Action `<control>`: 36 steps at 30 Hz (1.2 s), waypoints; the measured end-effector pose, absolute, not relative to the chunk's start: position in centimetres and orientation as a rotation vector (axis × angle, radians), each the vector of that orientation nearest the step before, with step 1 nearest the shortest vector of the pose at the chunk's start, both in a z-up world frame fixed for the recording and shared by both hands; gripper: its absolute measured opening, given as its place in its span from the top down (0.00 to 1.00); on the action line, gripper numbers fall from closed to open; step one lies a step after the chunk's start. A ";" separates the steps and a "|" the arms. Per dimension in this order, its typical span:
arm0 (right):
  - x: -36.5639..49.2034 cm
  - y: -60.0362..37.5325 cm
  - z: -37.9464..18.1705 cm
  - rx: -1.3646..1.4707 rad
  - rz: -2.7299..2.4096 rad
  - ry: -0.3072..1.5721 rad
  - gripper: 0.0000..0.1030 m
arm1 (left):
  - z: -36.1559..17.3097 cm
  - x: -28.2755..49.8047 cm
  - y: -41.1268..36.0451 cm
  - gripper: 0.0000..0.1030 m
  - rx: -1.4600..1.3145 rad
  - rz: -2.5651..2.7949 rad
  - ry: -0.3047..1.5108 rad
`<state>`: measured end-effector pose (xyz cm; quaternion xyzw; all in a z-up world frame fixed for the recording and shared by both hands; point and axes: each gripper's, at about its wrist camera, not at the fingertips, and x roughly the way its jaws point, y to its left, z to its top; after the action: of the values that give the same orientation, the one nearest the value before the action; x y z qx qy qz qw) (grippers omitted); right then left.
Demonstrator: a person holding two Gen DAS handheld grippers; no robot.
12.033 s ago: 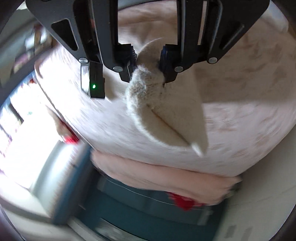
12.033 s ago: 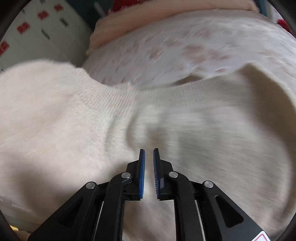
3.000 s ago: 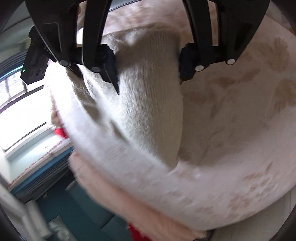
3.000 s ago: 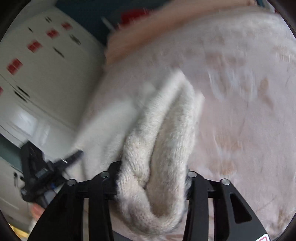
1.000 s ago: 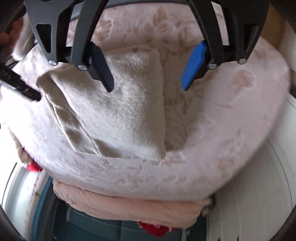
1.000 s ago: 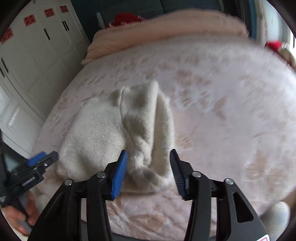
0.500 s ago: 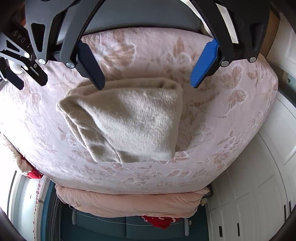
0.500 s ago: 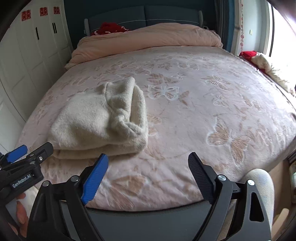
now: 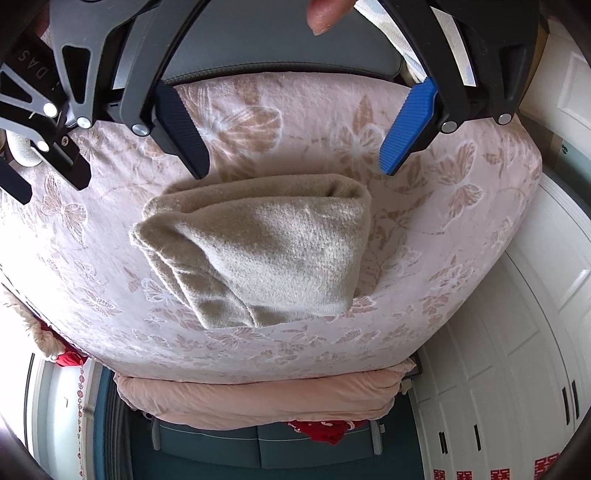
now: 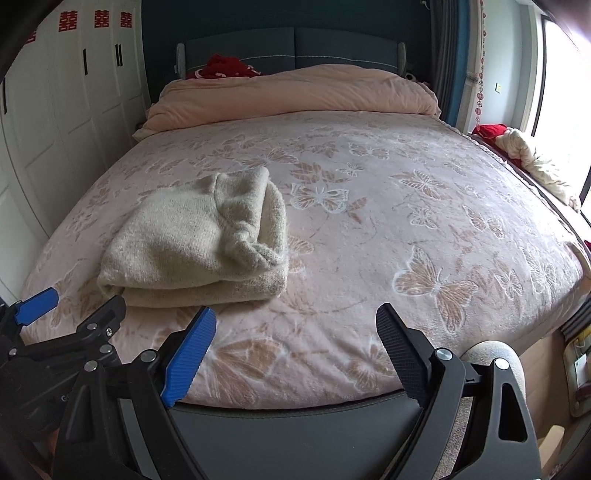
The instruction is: Fold small clothes
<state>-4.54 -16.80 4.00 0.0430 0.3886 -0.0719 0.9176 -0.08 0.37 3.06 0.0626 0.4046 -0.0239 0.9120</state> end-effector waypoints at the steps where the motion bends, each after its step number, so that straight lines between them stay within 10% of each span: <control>1: -4.6 -16.7 4.0 0.089 -0.146 0.801 0.16 | 3.1 -0.1 0.3 0.12 0.133 -0.043 0.832; 36: -4.5 -16.3 3.6 0.092 -0.137 0.826 0.16 | 3.1 -0.5 0.6 0.16 0.119 0.002 0.832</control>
<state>-4.47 -16.26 3.63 0.0445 0.4009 -0.0664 0.9126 -0.45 0.61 3.12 0.0576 0.4039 0.0008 0.9130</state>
